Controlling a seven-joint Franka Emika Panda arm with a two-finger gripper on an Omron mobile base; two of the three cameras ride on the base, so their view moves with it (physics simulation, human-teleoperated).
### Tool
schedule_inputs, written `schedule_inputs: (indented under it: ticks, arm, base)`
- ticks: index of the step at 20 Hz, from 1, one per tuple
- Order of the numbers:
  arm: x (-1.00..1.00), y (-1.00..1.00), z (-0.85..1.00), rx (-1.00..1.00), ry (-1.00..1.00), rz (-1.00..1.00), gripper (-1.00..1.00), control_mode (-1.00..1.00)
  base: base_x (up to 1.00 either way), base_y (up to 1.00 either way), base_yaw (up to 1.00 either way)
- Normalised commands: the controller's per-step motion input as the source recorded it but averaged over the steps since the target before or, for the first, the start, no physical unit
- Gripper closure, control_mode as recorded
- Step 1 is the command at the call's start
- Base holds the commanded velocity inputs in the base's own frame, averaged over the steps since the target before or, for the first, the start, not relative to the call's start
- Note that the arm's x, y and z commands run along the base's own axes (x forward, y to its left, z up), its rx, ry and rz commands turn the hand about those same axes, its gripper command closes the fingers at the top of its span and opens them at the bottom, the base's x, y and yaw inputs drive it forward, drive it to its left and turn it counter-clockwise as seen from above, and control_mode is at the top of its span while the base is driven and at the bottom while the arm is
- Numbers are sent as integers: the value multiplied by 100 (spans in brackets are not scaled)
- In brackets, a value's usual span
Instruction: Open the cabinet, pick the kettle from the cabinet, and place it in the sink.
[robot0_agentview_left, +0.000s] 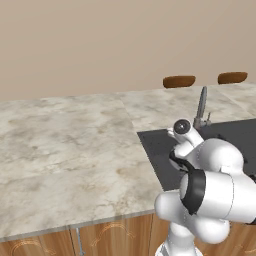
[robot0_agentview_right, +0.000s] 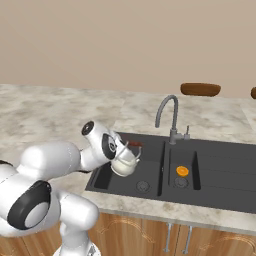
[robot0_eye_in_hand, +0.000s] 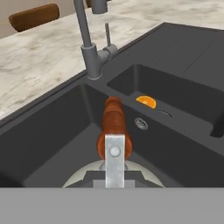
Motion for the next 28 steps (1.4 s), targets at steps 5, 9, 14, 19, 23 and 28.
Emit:
schedule_inputs:
  ticks: [5, 9, 14, 19, 23, 28]
  arm:
    - [14, -15, -1, 0, 2, 5, 100, -100]
    - [8, -13, -1, 0, 8, 5, 100, -100]
    - [12, -12, 0, 0, 7, 6, 100, -100]
    - [17, -9, 0, 0, 2, 8, 100, -100]
    - [9, -5, 0, 0, 0, 9, 100, -100]
    - [12, -6, 0, 0, 0, 11, 100, -100]
  base:
    - [0, 0, 0]
    - [0, 0, 0]
    - [0, 0, 0]
    - [0, 0, 0]
    - [0, 0, 0]
    - [0, 0, 0]
